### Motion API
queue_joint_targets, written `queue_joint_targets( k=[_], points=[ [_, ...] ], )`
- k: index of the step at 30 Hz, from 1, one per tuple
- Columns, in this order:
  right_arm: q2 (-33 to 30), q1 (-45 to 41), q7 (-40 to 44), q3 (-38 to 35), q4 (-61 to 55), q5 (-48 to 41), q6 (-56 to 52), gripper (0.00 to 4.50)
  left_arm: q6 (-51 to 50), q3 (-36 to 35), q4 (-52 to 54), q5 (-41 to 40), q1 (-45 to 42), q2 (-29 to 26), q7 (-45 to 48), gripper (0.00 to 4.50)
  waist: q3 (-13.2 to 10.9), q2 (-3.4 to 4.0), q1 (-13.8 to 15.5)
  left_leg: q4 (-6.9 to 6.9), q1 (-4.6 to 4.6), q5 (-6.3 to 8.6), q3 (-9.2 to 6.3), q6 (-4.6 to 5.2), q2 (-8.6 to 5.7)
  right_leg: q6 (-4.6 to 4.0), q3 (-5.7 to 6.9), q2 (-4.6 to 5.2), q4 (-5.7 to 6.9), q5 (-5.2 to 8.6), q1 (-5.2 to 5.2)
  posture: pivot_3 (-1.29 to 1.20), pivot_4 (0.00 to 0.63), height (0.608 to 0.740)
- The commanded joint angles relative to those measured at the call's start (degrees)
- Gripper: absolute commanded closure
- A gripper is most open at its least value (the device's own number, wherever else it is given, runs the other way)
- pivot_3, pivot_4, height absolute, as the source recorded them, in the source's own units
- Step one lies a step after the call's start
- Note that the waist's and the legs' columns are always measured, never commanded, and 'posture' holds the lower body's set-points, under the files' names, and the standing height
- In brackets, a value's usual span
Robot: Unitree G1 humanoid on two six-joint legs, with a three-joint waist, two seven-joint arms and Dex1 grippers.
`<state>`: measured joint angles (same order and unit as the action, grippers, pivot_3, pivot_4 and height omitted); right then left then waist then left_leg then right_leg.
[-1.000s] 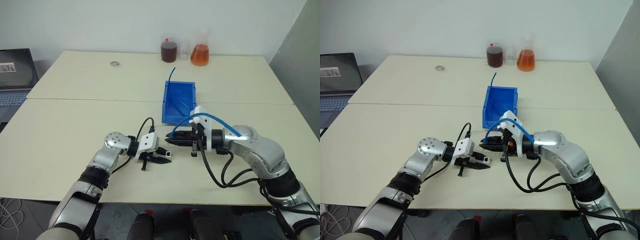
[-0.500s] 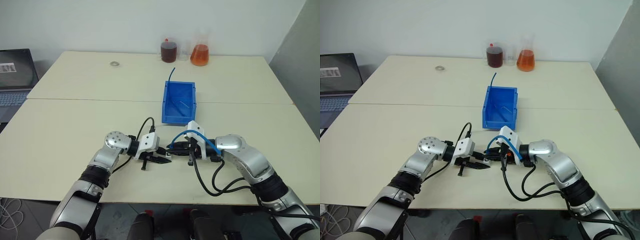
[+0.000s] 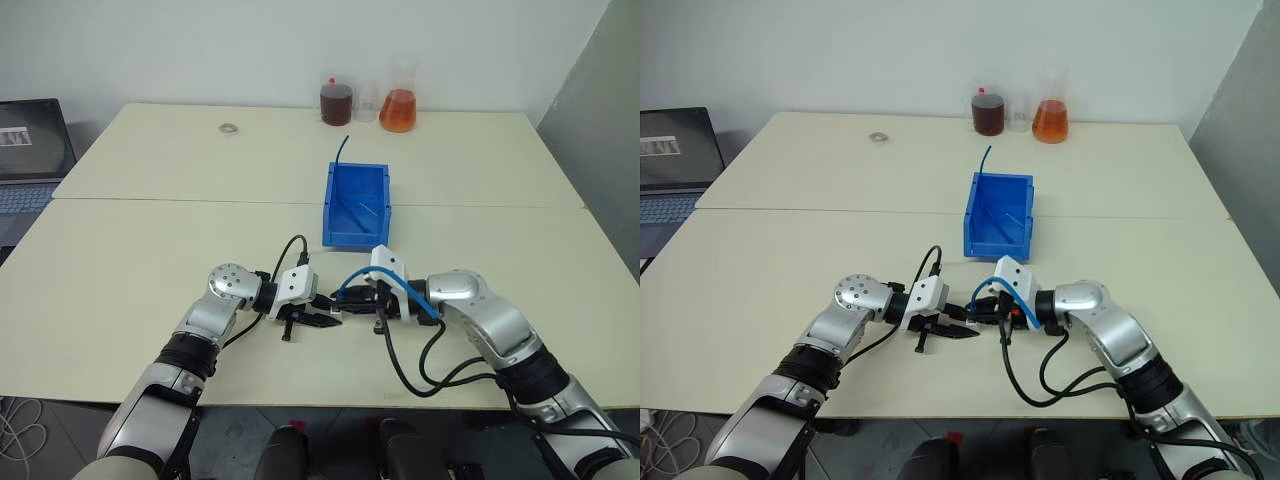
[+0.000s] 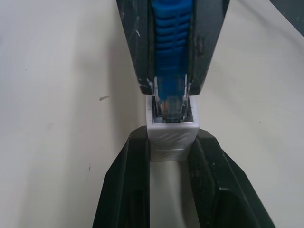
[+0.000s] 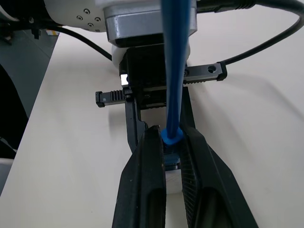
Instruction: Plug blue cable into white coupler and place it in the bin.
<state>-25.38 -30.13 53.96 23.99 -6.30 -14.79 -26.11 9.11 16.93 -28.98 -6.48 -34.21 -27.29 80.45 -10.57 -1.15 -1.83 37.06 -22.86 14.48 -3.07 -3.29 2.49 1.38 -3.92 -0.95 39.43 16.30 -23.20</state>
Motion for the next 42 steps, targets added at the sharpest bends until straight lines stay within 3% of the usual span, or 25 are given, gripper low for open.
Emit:
queue_joint_targets(
  k=[1,17,25,36,42],
  points=[
    [0.47,0.06,0.3,1.71,2.36,2.09,-1.22,4.34,-0.51,-0.14,1.31,0.31,1.0,-0.53,-0.17,3.74,0.02,0.0,-0.01,0.0,0.0,0.0,0.0,0.0,0.0,0.0,0.0,0.0,0.0,0.0,0.0,0.0,0.15,0.74],
    [2.04,1.29,3.85,6.28,11.9,7.48,4.74,4.34,-1.03,-0.48,1.66,0.56,1.03,-0.88,-0.39,3.74,0.51,0.02,-0.19,-0.01,0.19,-0.01,0.03,0.01,0.01,-0.04,-0.04,-0.03,0.19,0.03,0.05,0.0,0.15,0.74],
    [3.47,0.36,3.09,4.22,14.7,8.19,6.11,4.34,-1.43,-0.8,2.51,0.52,1.44,-1.1,-1.12,3.74,1.03,0.02,-0.62,-0.02,0.39,-0.01,0.05,0.02,0.02,-0.02,-0.1,-0.08,0.36,0.08,0.14,0.0,0.15,0.74],
    [3.59,-0.79,1.14,-2.07,7.49,3.63,-1.97,4.34,-13.5,-6.59,19.25,-6.13,6.09,-8.12,-1.26,1.32,1.09,0.05,-1.33,-0.01,0.38,-0.02,0.02,0.03,0.05,-0.05,-0.09,-0.1,0.48,0.11,0.1,0.0,0.15,0.74],
    [3.38,-4.92,-3.24,-12.36,-2.5,-5.93,-19.43,4.34,-28.62,-15.24,37.88,-13.83,13.27,-12.59,-9.88,0.09,0.83,0.07,-1.17,0.0,0.18,-0.02,-0.05,0.03,0.07,-0.04,-0.06,-0.06,0.46,0.14,-0.02,0.0,0.15,0.74]
  ],
)
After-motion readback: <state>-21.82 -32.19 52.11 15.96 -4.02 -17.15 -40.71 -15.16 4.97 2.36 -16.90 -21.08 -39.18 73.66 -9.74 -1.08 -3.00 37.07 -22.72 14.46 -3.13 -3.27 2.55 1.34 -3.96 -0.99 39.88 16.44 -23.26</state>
